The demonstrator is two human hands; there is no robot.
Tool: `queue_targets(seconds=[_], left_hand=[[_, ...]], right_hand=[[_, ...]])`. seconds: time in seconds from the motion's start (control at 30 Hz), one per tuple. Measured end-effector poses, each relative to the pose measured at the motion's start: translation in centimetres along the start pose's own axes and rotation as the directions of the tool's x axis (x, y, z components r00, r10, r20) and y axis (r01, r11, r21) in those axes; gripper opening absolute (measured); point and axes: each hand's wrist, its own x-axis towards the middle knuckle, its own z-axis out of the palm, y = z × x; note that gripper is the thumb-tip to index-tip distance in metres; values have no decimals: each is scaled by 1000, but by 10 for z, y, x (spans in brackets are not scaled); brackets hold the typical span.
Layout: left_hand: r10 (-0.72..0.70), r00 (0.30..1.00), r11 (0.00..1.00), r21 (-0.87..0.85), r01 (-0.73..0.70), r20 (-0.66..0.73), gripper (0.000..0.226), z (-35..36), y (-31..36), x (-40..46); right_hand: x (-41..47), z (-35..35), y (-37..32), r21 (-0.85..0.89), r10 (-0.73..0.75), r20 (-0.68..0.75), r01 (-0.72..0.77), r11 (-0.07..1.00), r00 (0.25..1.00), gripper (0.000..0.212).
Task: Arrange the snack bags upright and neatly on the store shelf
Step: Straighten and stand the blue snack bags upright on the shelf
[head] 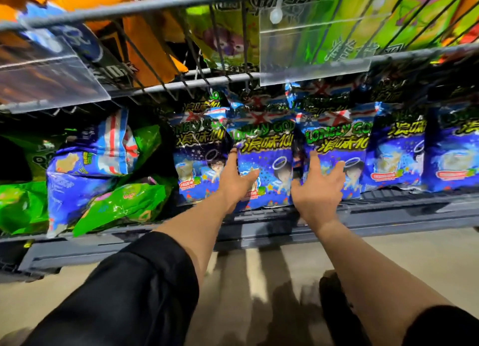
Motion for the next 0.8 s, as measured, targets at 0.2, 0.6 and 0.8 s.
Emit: queue_targets(seconds=[0.2,0.6,0.8], left_hand=[[-59,995,992,-102,67,86,71,21,-8,13],[-21,995,992,123,33,-94,81,3,3,-18],[164,958,967,232,-109,-234,37,-62,13,-69]], right_hand=[[25,24,26,-283,-27,157,72,957,987,72],[-1,5,0,-100,11,107,-1,995,994,76],[-45,15,-54,27,-126,133,123,992,983,74]])
